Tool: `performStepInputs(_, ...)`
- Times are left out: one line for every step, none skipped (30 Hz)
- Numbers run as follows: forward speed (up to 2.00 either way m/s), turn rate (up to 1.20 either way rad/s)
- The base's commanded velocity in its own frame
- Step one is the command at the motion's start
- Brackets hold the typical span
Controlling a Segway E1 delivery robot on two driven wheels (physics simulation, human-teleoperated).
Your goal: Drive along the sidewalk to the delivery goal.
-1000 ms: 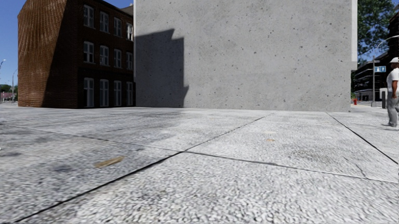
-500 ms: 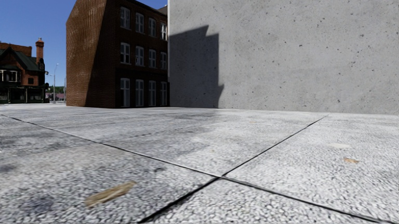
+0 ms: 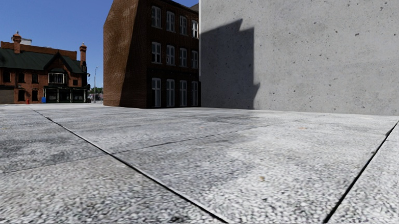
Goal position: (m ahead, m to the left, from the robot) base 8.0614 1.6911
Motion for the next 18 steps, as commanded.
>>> performStepInputs(2.00,0.43)
performStepInputs(2.00,0.43)
performStepInputs(2.00,0.43)
performStepInputs(2.00,0.43)
performStepInputs(2.00,0.43)
performStepInputs(2.00,0.43)
performStepInputs(2.00,0.43)
performStepInputs(2.00,0.43)
performStepInputs(2.00,0.43)
performStepInputs(2.00,0.42)
performStepInputs(2.00,0.42)
performStepInputs(2.00,0.41)
performStepInputs(2.00,0.41)
performStepInputs(2.00,0.41)
performStepInputs(2.00,0.41)
performStepInputs(2.00,0.39)
performStepInputs(2.00,0.38)
performStepInputs(2.00,0.38)
